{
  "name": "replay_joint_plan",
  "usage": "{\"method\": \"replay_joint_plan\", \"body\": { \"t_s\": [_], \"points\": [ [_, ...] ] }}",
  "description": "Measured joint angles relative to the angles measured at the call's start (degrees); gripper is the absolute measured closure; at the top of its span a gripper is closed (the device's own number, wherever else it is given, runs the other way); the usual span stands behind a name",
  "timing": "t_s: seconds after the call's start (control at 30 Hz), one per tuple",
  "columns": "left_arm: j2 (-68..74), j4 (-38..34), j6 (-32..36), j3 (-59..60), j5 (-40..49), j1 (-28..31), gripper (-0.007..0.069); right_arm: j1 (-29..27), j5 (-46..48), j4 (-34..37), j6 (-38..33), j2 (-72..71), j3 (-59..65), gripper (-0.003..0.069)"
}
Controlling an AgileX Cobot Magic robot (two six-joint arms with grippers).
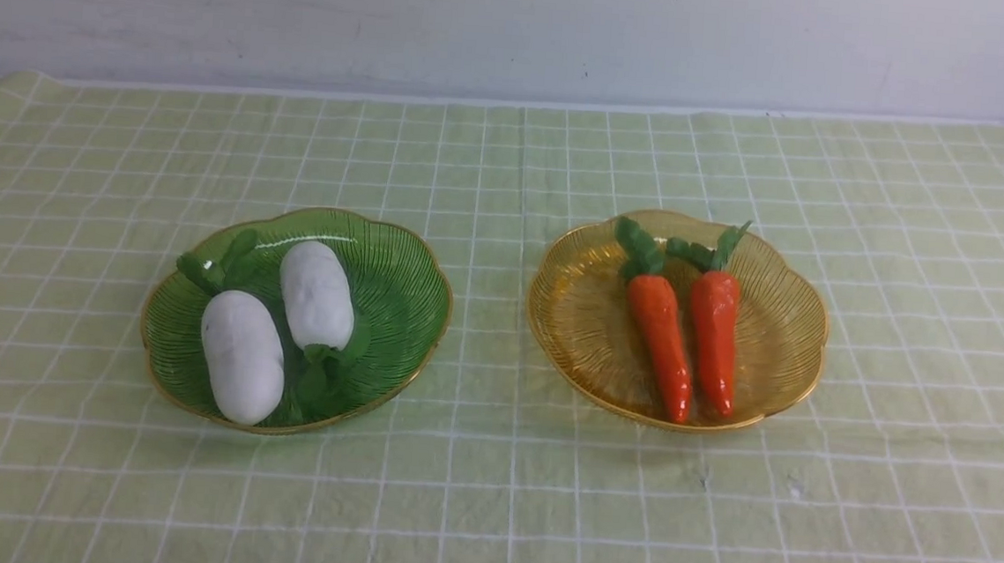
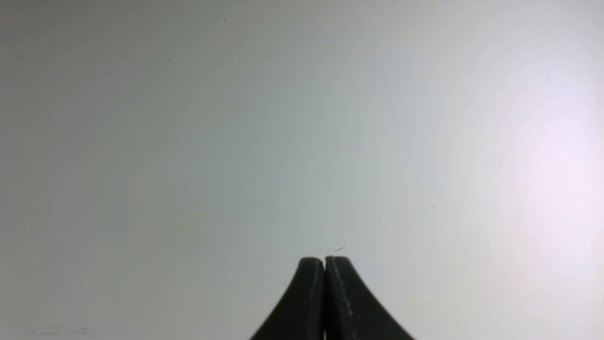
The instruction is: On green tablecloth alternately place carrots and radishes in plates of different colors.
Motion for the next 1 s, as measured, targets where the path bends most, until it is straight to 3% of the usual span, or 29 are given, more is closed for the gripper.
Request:
{"method": "replay_joint_plan", "body": {
  "t_s": [1.0],
  "points": [
    [0.0, 0.0, -0.4, 0.0, 0.2, -2.7, 0.0632, 0.0, 0.0, 0.0, 0.0, 0.0, 0.0, 0.0673]
  ]
}}
